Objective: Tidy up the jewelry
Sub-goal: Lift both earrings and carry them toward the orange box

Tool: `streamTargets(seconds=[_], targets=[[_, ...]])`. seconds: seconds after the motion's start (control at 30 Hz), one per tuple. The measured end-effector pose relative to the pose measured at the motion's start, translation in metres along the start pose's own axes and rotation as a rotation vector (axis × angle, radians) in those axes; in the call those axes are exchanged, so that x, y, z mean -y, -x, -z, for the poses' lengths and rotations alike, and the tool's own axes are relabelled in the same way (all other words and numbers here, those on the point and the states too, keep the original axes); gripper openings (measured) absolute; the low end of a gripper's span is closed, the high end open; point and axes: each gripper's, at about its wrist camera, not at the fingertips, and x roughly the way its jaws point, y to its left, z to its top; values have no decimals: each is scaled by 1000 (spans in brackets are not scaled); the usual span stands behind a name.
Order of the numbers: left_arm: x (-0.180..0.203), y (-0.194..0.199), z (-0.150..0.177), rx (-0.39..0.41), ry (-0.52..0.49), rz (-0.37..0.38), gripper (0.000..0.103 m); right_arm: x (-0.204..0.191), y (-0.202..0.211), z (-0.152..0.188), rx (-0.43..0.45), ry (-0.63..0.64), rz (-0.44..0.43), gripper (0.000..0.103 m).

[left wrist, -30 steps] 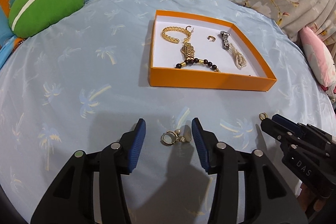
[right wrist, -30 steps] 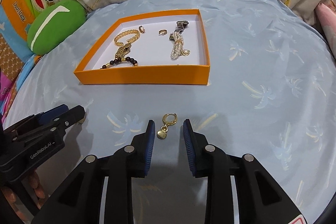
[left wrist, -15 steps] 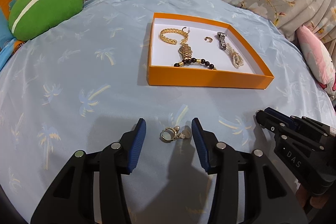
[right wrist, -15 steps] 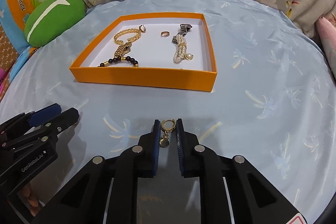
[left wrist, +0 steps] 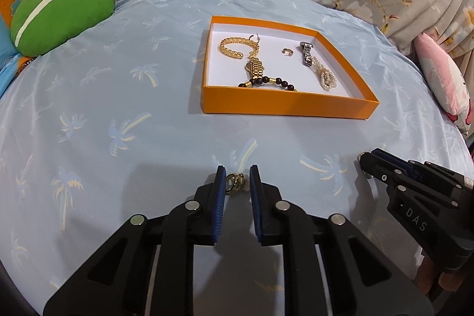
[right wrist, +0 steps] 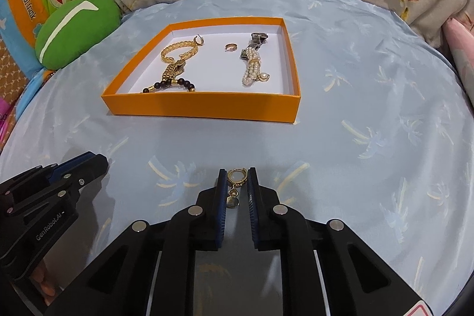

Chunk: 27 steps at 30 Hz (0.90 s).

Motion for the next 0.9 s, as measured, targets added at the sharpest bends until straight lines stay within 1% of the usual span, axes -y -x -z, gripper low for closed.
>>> streamTargets(seconds=[0.03,0.07,0.1,0.27,0.4,0.47,0.5,0.53,0.57,0.67,0.77,0.83,0.9], targets=[[1,2,0,4,-1,2,12,1,2,0,3,-2,0,12],[1,3,0,4,-2,5,7,2,3,0,6,-3,-1,12],[2,4,-1,4,0,8,7,2,5,0,9,-6,-3,12],[3,9,-2,8,0,17,7,7,14,-1,25,-16,-6,12],[1,9,0,-15,16,30,8,9,16,0,27,-23,-8,12],[-1,10,3,-17,21,24,20,10,17,1,25,-25,-9,12],[-1,10,4,-14,22,21,34,10,16,1,24,-27,-10,12],[-1,12,5,-7,21,12,42,10,16,2,22,-28,-10,12],[0,12,6,0,17,4,42,11,16,2,20,-29,-11,12],[1,7,8,-10,10,0,42,11,15,2,17,-31,-13,12],[2,7,9,4,-8,-15,40,11,15,2,17,-30,-12,12],[1,7,8,4,-5,-5,26,11,15,2,18,-30,-11,12],[0,7,8,4,-2,0,21,11,15,2,17,-30,-12,12]])
